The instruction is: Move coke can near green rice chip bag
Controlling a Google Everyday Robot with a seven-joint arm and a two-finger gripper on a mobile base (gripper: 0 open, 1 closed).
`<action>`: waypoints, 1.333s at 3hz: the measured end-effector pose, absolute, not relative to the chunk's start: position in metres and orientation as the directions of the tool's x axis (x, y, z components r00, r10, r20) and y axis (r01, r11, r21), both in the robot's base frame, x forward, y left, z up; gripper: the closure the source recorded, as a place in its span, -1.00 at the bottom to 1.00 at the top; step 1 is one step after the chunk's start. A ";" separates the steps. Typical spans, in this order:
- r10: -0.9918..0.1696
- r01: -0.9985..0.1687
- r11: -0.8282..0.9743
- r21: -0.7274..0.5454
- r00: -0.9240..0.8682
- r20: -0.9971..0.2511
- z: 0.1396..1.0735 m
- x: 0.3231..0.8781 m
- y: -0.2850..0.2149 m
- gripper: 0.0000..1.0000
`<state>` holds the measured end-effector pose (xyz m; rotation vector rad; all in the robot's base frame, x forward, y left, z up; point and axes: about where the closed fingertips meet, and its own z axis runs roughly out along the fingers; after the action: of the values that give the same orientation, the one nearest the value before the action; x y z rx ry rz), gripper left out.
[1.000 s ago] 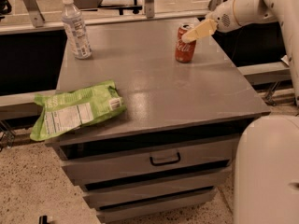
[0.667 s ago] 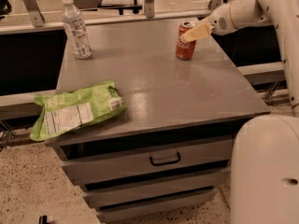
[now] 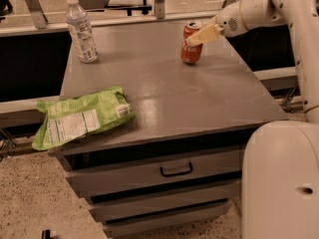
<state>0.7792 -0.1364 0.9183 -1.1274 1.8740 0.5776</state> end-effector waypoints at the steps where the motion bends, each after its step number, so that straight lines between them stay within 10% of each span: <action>1: -0.470 -0.926 0.373 -0.051 -0.142 -0.871 0.948 0.751 -0.106 1.00; 4: -0.495 -0.997 0.050 0.061 -0.078 -0.865 0.915 0.648 -0.015 1.00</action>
Offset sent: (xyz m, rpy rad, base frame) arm -0.0920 0.0797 0.0523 0.0750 -0.0355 0.3179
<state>0.6482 -0.0147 0.9145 -1.5200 1.6557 0.9457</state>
